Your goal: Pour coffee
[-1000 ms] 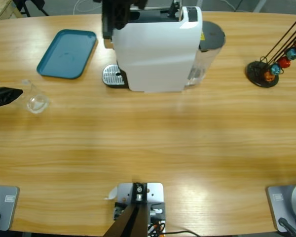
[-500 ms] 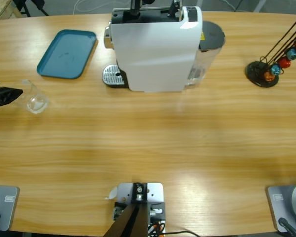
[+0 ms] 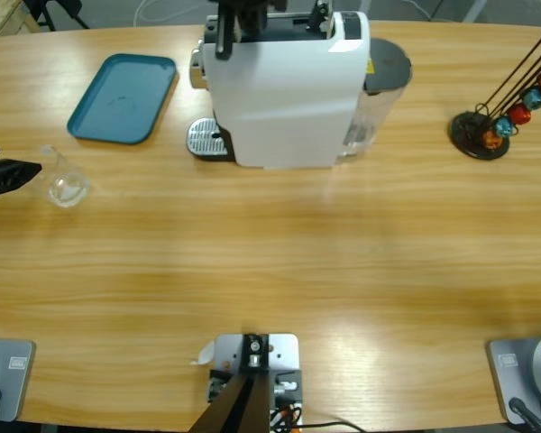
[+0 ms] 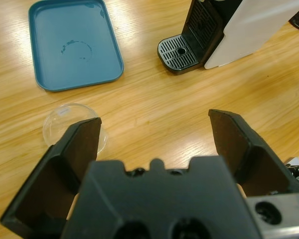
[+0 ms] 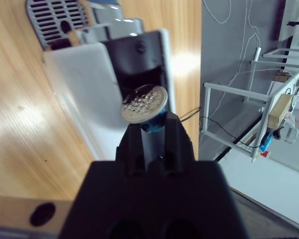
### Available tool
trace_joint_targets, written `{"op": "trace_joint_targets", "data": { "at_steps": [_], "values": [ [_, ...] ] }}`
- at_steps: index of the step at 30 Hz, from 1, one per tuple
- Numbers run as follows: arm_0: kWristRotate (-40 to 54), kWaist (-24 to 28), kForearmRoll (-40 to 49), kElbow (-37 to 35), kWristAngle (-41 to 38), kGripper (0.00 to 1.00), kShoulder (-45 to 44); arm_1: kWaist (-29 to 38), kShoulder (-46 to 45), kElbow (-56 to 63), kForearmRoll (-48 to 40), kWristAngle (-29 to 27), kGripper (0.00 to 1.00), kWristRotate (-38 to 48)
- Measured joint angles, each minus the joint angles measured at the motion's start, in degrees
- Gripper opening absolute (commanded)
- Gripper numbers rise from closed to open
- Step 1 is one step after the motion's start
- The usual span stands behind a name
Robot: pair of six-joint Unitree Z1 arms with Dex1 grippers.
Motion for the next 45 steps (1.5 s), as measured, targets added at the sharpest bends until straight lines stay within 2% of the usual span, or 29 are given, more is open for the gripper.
{"op": "trace_joint_targets", "data": {
  "at_steps": [15,16,18,19,23,29,38,40,42,43,45],
  "values": [
    [0.0,0.0,0.0,0.0,0.0,0.935,0.0,0.1,0.3,-0.4,0.6,-0.4,0.0,0.5],
    [0.0,0.0,0.0,0.0,0.0,0.936,0.0,0.1,0.4,-0.4,0.6,-0.4,0.03,0.5],
    [0.0,0.0,0.0,0.0,0.0,0.936,0.0,0.1,0.6,-0.4,0.6,-0.4,0.382,0.6],
    [0.0,0.0,0.0,0.0,0.0,0.936,0.0,0.1,0.6,-0.4,0.6,-0.4,0.464,0.7],
    [0.0,0.0,0.0,0.0,0.0,0.936,0.0,0.1,0.7,-0.4,0.6,-0.4,0.65,1.2],
    [0.0,0.0,0.0,0.0,0.0,0.936,0.0,0.1,1.1,-0.6,0.6,-0.5,0.82,1.8],
    [0.0,0.0,0.0,0.0,0.0,0.936,0.2,-0.3,1.1,-1.3,0.4,-1.3,0.817,2.0],
    [0.0,0.0,0.0,0.0,0.0,0.936,0.2,-0.3,0.8,-1.3,0.3,-1.1,0.728,2.1],
    [0.0,0.0,0.0,0.0,0.0,0.936,0.3,0.0,-0.1,-1.1,0.4,2.2,0.742,2.8],
    [0.0,0.0,0.0,0.0,0.0,0.935,0.3,0.5,-0.2,-1.0,0.4,5.1,0.792,3.5],
    [0.0,0.0,0.0,0.0,0.0,0.936,0.4,1.9,-0.5,-0.5,0.4,11.8,0.757,4.0]
  ]
}}
